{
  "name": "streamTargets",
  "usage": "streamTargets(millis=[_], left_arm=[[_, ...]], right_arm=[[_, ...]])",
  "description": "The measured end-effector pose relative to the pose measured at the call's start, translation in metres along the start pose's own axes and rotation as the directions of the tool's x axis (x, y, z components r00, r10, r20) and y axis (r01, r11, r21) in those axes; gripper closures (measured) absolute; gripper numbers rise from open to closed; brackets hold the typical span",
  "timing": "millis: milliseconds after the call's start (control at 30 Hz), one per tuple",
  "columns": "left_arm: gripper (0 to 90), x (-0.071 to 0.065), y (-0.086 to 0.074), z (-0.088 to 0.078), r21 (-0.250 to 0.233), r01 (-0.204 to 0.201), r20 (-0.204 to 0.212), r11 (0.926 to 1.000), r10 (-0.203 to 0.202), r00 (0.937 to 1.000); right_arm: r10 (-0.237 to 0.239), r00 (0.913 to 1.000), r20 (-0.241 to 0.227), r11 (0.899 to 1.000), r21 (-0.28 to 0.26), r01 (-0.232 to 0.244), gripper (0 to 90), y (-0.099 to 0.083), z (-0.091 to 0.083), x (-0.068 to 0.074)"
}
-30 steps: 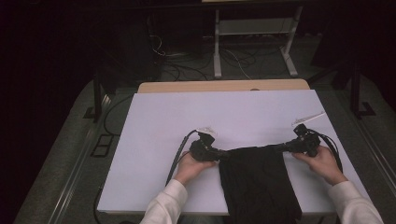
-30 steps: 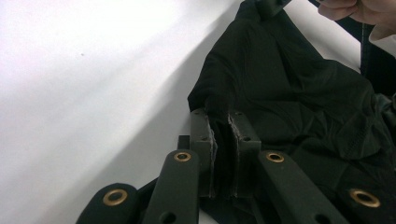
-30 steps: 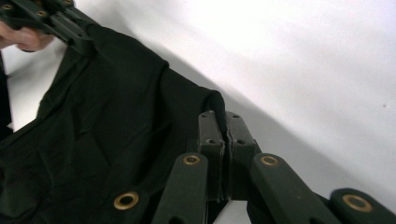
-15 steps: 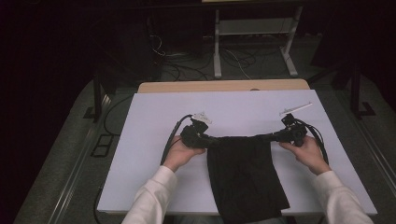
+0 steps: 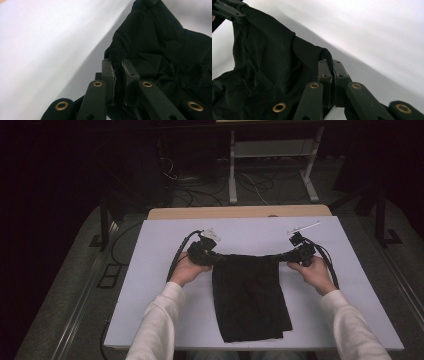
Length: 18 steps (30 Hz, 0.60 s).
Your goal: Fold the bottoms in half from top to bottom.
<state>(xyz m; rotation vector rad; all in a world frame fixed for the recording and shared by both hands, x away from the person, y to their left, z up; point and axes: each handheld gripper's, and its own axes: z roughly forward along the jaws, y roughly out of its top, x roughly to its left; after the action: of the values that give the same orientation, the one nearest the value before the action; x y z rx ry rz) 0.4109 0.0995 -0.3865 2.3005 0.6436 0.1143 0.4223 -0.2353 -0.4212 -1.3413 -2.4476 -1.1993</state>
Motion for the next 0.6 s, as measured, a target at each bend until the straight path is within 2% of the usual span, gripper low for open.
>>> streamTargets(millis=[300,367,600], left_arm=[[81.6,0.009,0.01,-0.001,-0.005,0.001,-0.024,1.0,-0.001,0.9997],[81.6,0.011,0.013,-0.001,0.008,-0.012,-0.029,0.9999,0.012,0.9995],[81.6,0.023,0.014,0.0,0.002,0.01,-0.039,0.9999,-0.01,0.9992]], right_arm=[[0.021,0.9998,0.004,0.999,-0.048,-0.021,85.7,0.01,-0.003,-0.006],[0.018,0.9998,0.006,0.999,-0.048,-0.018,85.7,0.013,-0.004,-0.006],[0.005,0.9998,0.02,0.999,-0.052,-0.004,85.7,0.024,-0.003,-0.006]])
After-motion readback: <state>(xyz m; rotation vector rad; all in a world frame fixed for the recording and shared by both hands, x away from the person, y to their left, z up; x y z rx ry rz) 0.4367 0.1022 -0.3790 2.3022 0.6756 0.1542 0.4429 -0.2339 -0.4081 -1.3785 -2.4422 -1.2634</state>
